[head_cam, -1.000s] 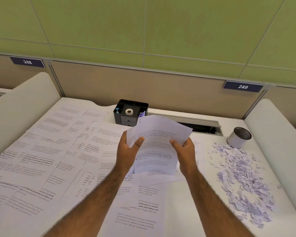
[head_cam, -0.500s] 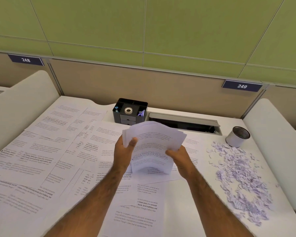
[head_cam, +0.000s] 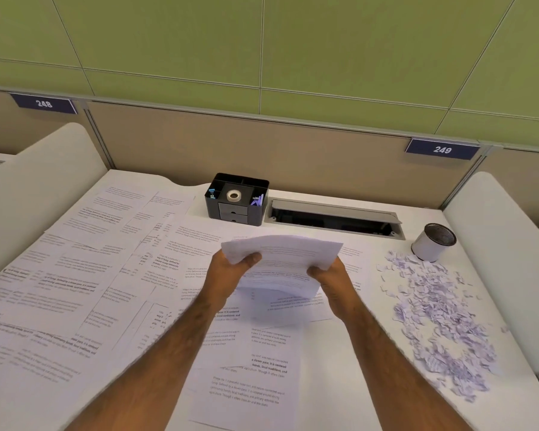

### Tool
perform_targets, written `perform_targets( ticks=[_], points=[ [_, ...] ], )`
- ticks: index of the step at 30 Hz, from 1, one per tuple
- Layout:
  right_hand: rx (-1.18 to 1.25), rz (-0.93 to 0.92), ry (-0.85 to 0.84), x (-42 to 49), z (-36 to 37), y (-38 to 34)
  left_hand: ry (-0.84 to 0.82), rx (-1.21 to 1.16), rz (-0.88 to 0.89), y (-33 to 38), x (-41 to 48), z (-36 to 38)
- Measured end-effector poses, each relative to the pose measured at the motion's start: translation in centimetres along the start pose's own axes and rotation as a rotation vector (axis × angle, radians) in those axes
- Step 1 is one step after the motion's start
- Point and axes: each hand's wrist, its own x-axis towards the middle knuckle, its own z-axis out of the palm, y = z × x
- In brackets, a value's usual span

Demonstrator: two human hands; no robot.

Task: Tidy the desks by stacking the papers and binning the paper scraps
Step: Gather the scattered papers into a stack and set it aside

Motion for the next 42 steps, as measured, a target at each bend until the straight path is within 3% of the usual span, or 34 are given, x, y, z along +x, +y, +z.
perform_targets(
  ticks=[9, 14, 23, 28, 33, 38, 42],
  points=[
    [0.038, 0.04, 0.227, -0.1, 1.0, 0.2, -0.015, 0.111, 0.021, -0.3, -1.1, 0.9],
    [-0.037, 0.097, 0.166, -1.8, 1.9, 3.4, -0.041, 0.096, -0.076, -3.4, -1.9, 0.8],
    [-0.137, 0.089, 0.206, -3.5, 3.4, 4.8, 0.06, 0.088, -0.136, -4.2, -2.7, 1.8],
    [-0.127, 0.065, 0.307, -3.3, 3.3, 4.6, 0.037, 0.133, -0.095, -4.4, -2.9, 2.4],
    [-0.233, 0.112, 0.253, -3.8, 3.2, 6.0, 0.096, 0.182, -0.081, -6.4, -3.2, 1.8],
    [-0.377, 0.111, 0.242, -3.5, 2.7, 6.4, 0.055, 0.241, -0.056, -6.1, -2.9, -0.1],
    [-0.401, 0.213, 0.186, -3.4, 3.1, 7.2, 0.077, 0.196, -0.111, -6.3, -2.4, -3.2]
  ],
)
